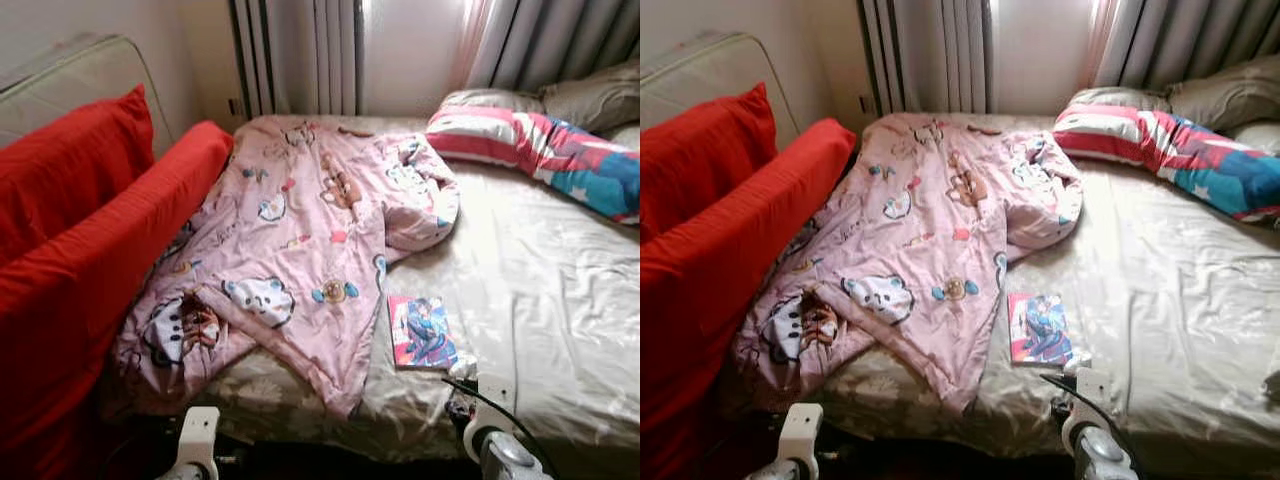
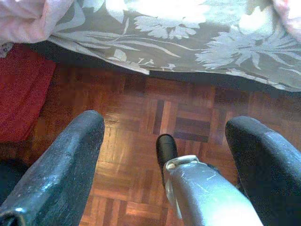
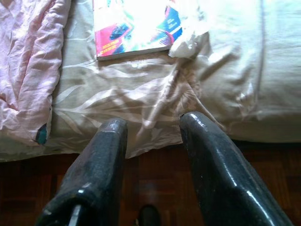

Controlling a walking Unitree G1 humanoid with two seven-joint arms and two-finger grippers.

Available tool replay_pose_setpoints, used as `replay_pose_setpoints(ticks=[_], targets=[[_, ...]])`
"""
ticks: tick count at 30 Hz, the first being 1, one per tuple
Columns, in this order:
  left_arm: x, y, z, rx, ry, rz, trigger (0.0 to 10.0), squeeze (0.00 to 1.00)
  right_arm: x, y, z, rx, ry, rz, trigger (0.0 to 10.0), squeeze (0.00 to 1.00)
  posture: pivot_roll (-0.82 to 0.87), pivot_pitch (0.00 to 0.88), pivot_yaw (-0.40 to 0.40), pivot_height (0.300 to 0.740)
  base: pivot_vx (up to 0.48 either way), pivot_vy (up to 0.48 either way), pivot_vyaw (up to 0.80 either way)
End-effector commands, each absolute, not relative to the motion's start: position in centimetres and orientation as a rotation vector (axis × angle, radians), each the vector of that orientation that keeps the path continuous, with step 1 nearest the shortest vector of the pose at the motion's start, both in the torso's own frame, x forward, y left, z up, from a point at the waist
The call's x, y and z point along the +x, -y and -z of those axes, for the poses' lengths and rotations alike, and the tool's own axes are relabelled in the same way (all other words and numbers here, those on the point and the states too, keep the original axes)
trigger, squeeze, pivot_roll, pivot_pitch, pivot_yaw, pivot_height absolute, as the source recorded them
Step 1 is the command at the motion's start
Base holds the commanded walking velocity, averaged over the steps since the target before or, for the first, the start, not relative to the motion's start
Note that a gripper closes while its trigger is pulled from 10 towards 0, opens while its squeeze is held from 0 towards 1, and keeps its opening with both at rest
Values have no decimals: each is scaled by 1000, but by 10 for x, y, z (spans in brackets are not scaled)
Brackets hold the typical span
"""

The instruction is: Clean up the room

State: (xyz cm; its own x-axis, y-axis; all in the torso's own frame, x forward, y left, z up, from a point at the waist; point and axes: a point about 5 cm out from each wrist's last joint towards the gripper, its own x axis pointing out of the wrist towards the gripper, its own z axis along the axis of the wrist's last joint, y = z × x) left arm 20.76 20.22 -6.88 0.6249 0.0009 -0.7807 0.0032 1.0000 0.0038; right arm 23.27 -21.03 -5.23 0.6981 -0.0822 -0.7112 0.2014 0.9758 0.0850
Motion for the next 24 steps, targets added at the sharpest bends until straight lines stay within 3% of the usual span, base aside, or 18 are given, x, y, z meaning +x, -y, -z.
replay_pose_setpoints(ticks=[1, 17, 24], targets=[[205, -204, 70, -18, -900, -16, 10000, 0, 231, 212, 53, 166, -781, 169, 10000, 0, -22, 0, 29, 740, 0, 0, 0], [209, -205, 65, -40, -797, -44, 10000, 0, 233, 211, 51, 185, -731, 171, 10000, 0, -24, 0, 35, 740, 0, 0, 0], [214, -204, 59, -72, -671, -82, 10000, 0, 235, 213, 47, 206, -660, 200, 10000, 0, -26, 0, 30, 740, 0, 0, 0]])
